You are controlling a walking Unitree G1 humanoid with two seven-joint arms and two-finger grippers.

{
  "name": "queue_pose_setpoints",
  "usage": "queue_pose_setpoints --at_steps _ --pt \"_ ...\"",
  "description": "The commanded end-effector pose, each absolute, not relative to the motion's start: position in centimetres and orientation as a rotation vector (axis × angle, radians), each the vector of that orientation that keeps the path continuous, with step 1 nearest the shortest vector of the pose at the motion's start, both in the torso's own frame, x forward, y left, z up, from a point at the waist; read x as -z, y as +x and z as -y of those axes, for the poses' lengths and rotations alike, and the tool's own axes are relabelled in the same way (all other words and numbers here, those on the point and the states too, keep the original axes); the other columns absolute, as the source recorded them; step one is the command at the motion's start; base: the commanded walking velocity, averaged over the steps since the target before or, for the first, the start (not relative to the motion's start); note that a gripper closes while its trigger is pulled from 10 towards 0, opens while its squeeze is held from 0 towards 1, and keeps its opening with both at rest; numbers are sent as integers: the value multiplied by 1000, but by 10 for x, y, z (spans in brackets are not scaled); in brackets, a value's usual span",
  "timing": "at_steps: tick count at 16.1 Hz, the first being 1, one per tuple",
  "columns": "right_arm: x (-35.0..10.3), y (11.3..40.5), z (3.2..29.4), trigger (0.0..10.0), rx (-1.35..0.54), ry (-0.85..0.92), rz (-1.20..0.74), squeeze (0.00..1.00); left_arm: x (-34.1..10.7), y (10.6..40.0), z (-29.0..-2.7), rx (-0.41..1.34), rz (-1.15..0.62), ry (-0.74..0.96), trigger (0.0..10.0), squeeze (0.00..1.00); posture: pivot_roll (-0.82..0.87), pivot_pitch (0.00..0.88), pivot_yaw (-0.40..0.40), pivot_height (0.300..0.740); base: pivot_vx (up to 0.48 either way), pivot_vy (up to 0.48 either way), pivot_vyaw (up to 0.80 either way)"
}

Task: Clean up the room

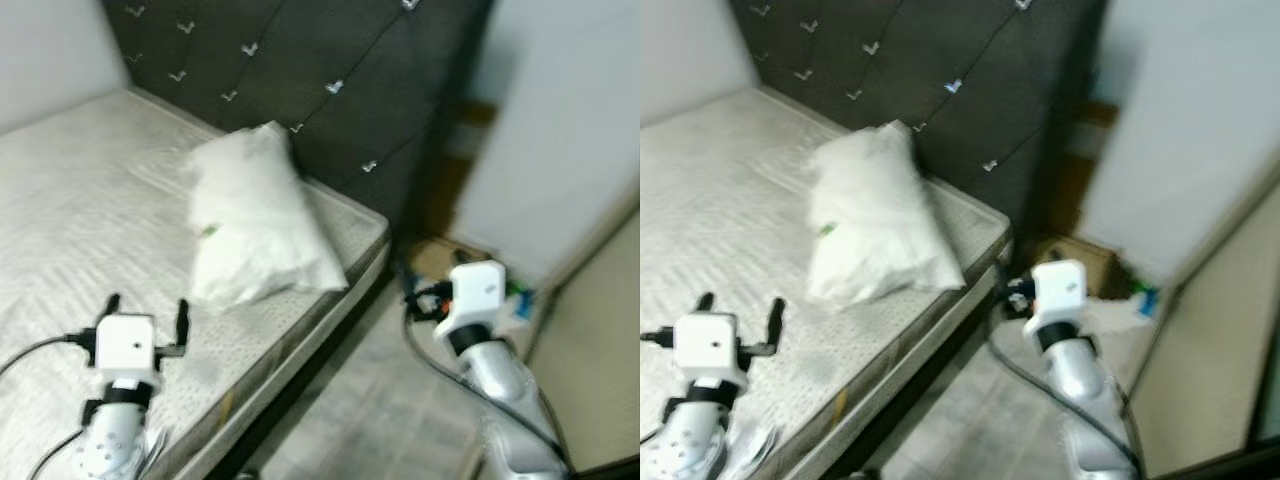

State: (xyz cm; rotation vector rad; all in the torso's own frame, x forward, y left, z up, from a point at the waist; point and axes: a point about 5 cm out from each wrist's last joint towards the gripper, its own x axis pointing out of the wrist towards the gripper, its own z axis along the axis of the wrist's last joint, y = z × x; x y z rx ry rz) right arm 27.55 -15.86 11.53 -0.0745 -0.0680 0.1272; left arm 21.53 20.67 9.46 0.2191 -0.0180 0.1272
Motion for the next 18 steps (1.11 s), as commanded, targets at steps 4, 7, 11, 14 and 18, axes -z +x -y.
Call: queue_pose_setpoints --at_steps 4,7,11,14,18 --pt "-118 278 155 10000 -139 -55 75 0 -94 214 -209 -122 12 220 10000 0 1 101 -81 740 0 0 800" --pt "-119 281 151 10000 -149 -43 80 0 -93 213 -207 -128 10 214 10000 0 12 93 -76 740 0 0 800" --pt "-127 296 140 10000 -172 -18 121 0 -98 216 -210 -160 21 204 10000 0 36 77 -72 740 0 0 800" --pt "-127 297 135 10000 -183 -10 121 0 -102 208 -209 -168 7 180 10000 0 39 83 -78 740 0 0 800" --pt "-123 295 139 10000 -190 -14 109 0 -97 197 -204 -164 -34 174 10000 0 34 100 -87 740 0 0 800"
